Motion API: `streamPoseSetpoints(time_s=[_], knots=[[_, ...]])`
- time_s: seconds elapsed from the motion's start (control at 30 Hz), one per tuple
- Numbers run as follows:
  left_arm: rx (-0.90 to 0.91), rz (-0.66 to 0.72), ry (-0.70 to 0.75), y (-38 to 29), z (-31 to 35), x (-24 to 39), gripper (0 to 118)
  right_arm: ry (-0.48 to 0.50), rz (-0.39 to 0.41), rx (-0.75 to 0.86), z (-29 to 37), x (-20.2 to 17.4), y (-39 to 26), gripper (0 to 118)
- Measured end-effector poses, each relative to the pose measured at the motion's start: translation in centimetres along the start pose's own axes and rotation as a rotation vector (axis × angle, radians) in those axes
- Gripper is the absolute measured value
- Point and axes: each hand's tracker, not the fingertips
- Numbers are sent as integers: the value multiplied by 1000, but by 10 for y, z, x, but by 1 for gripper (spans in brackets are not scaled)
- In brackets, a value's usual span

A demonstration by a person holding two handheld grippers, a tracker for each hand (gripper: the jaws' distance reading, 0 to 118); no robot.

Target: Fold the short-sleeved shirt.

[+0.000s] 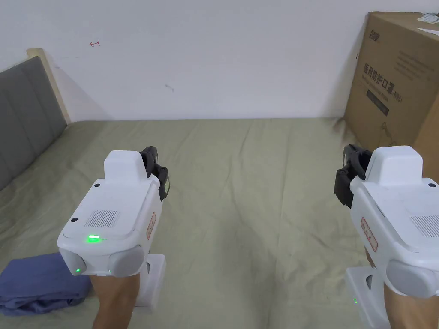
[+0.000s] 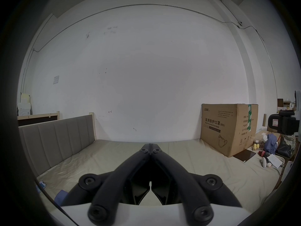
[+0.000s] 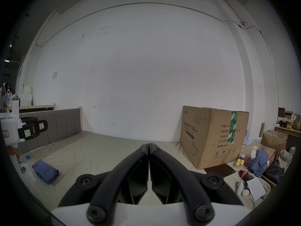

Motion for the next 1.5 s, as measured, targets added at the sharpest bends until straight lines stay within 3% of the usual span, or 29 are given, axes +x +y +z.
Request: streamPoseSetpoints(time_s=[0.8,0.87,0.93,0.97,1.0,1.07,1.13,1.3,1.5], knots=[[-4,1,2,0,0,-2,0,3,12,-3,-1,-2,1,0],[-8,2,5,0,0,-3,17,-5,13,-10,-2,-2,1,11],[-8,7,22,0,0,-4,57,-10,8,-17,-2,-2,0,48],[-9,8,28,-1,0,-4,65,-1,2,-16,-1,-1,0,58],[-9,9,34,-1,0,-5,65,-5,-1,-21,-2,-1,0,58],[-1,16,47,0,1,-6,98,-13,-11,-24,-2,0,-1,98],[5,25,53,1,2,-8,118,-23,-11,-10,0,0,-2,110],[16,39,40,4,5,-10,118,-24,-24,-14,1,2,-2,118],[18,15,39,4,7,-6,118,-25,-19,-9,3,2,-2,118]])
